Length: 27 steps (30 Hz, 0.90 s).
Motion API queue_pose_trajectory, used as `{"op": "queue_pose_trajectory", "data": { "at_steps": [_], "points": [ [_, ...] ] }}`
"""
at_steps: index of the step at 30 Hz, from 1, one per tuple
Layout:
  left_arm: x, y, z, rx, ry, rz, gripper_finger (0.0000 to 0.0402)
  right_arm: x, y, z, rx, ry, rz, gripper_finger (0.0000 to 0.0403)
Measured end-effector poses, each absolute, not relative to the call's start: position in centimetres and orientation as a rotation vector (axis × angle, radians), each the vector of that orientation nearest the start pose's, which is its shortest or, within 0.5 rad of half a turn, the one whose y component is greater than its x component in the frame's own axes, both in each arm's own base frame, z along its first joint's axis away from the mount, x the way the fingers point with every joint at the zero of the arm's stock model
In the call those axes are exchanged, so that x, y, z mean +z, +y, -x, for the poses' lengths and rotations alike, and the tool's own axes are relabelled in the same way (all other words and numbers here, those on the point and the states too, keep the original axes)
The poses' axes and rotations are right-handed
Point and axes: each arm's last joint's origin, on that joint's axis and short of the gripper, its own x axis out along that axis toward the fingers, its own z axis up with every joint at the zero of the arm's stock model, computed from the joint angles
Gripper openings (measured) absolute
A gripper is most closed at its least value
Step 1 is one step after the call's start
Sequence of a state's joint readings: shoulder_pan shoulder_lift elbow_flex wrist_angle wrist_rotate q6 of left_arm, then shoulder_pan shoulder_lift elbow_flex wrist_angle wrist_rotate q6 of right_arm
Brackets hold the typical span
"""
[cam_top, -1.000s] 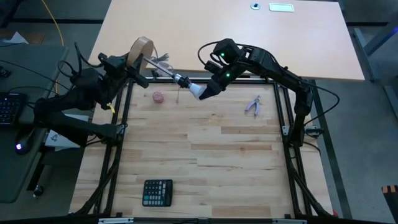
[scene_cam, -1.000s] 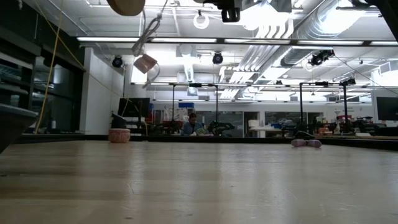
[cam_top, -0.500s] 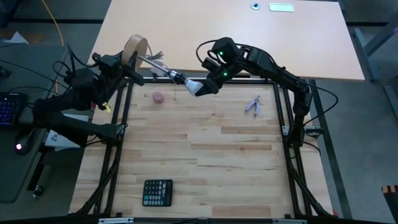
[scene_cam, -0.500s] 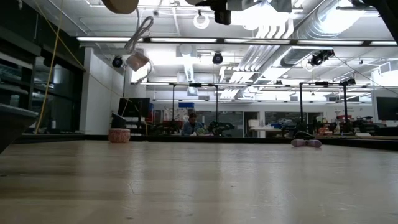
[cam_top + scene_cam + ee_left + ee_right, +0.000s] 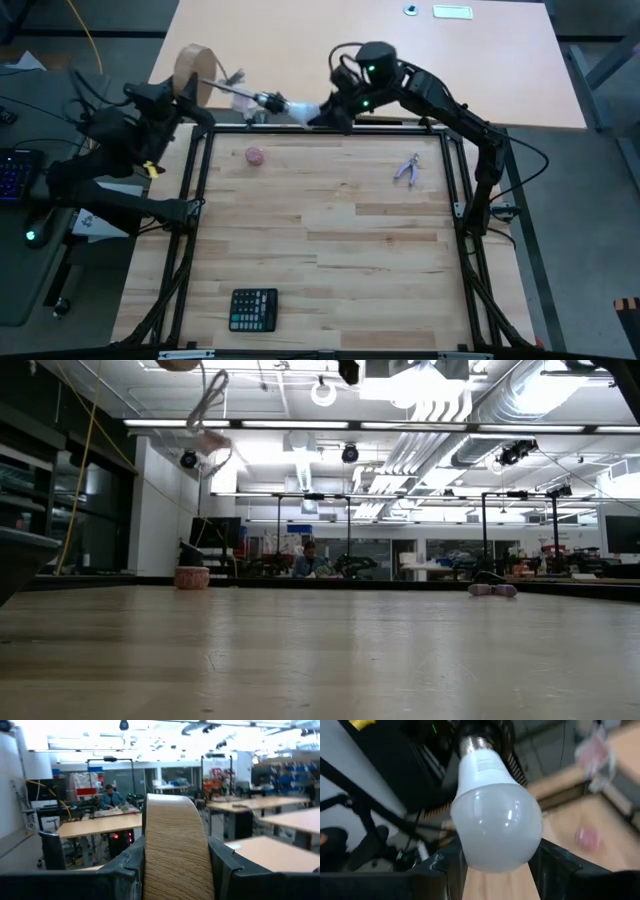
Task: Screw lightbulb
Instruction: Insert the white lightbulb into the brown lamp
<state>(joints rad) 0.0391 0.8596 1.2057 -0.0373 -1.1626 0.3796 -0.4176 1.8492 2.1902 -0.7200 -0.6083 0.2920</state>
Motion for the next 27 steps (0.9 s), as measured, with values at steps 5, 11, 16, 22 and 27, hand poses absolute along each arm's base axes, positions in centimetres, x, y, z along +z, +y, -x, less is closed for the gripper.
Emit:
{"op": "queue_pose_trajectory", "data": {
  "at_steps": [5, 11, 16, 22, 27],
  "points": [
    [46.8, 3.3, -12.8, 1.235, -0.052, -0.16, 0.0118, 47.4, -14.6, -35.1, 0.093, 0.296, -0.401, 0.0177],
    [46.7, 3.3, -12.6, 1.238, -0.036, -0.172, 0.0118, 48.7, -14.8, -34.2, 0.072, 0.236, -0.349, 0.0177],
    [46.3, 3.3, -13.0, 1.234, 0.017, -0.222, 0.0118, 49.5, -14.5, -33.9, 0.093, 0.19, -0.312, 0.0177],
    [46.0, 3.4, -13.3, 1.302, 0.057, -0.221, 0.0116, 50.2, -14.0, -33.9, 0.122, 0.146, -0.301, 0.0177],
    [45.9, 3.5, -13.3, 1.368, 0.099, -0.226, 0.0116, 50.0, -13.9, -33.7, 0.09, 0.173, -0.259, 0.0177]
  ]
}}
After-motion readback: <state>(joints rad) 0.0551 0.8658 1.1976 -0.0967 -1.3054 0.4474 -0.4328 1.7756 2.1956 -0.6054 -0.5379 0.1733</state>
